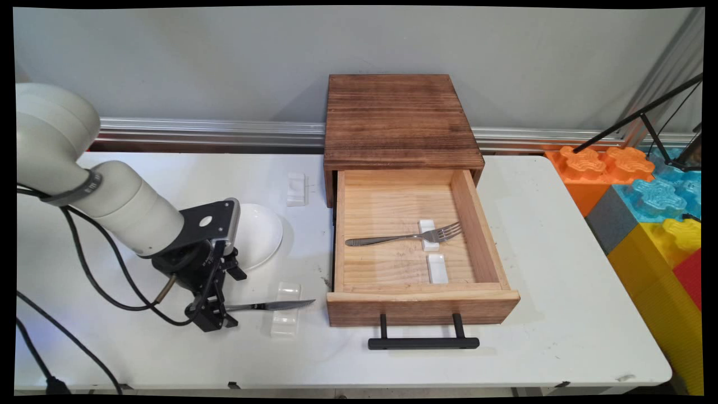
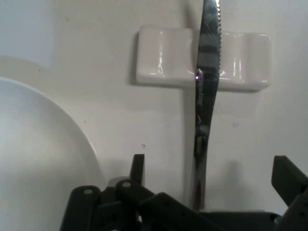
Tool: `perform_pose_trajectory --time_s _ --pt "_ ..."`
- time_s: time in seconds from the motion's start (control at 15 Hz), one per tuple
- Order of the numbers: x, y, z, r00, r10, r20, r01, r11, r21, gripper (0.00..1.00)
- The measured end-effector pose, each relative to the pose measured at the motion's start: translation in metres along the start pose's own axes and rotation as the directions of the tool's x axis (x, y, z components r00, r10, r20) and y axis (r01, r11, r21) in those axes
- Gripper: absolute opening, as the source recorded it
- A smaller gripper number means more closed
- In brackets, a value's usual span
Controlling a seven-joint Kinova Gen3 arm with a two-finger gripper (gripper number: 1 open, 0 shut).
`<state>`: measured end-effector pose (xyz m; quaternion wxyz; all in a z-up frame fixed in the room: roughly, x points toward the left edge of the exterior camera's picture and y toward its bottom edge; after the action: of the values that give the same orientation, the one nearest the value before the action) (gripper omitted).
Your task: Pick up the knife from the right of the white plate
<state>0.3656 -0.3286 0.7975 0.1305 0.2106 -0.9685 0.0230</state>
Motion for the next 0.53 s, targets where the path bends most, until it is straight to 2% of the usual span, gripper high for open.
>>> perform_pose_trajectory --time_s 0.53 --pt "0.001 -0.007 0.017 1.000 0.017 -0.014 -0.017 1.000 0.002 1.00"
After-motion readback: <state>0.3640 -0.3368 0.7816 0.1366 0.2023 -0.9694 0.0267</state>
